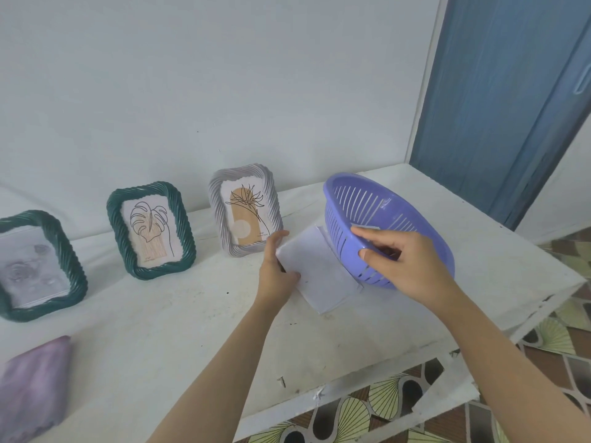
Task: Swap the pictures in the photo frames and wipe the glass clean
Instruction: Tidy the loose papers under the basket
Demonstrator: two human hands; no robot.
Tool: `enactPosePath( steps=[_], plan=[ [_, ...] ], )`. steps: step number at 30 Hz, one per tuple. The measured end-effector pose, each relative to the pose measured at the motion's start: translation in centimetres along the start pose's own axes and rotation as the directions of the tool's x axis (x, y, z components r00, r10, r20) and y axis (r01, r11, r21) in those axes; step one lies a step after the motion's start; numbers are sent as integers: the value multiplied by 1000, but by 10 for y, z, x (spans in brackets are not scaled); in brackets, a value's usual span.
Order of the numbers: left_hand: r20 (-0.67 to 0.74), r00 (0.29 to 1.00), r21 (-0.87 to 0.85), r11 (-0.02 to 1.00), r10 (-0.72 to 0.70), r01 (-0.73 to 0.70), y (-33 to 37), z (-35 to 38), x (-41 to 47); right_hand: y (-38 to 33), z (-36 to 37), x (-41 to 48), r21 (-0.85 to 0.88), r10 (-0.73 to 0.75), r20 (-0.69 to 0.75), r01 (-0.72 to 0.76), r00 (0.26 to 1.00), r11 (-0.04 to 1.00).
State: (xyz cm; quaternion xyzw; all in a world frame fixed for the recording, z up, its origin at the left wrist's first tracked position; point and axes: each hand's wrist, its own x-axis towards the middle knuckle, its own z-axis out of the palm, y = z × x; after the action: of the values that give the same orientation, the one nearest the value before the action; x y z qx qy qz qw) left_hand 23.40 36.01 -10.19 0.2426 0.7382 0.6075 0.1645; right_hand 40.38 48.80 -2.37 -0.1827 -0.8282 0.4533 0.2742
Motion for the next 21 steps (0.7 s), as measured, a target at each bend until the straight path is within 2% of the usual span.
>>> enactPosePath(
  steps=[4, 9, 14, 17, 19, 21],
  plan=[
    [5, 999, -17, 999, 48, -48, 8, -10, -3, 1, 1, -1, -20, -2, 10, 2, 1000, 1000],
    [-53, 994, -78, 992, 93, -97, 26, -32, -6, 1, 10, -5, -51, 16, 65, -13, 998, 999],
    [-73, 990, -214, 968, 118, -131, 54, -53, -11, -1, 19, -9, -121, -16, 178, 38, 984, 992],
    [-55, 987, -272, 949, 150, -159, 74, -61, -13, 0, 22, -10, -164, 27, 268, 18, 963, 986],
    [-20, 985, -295, 940, 174, -172, 87, -64, -14, 0, 24, -9, -143, 54, 251, -18, 967, 990],
    [17, 984, -314, 935, 177, -163, 98, -64, -15, -3, 24, -4, -45, 65, 152, -59, 986, 997]
  ],
)
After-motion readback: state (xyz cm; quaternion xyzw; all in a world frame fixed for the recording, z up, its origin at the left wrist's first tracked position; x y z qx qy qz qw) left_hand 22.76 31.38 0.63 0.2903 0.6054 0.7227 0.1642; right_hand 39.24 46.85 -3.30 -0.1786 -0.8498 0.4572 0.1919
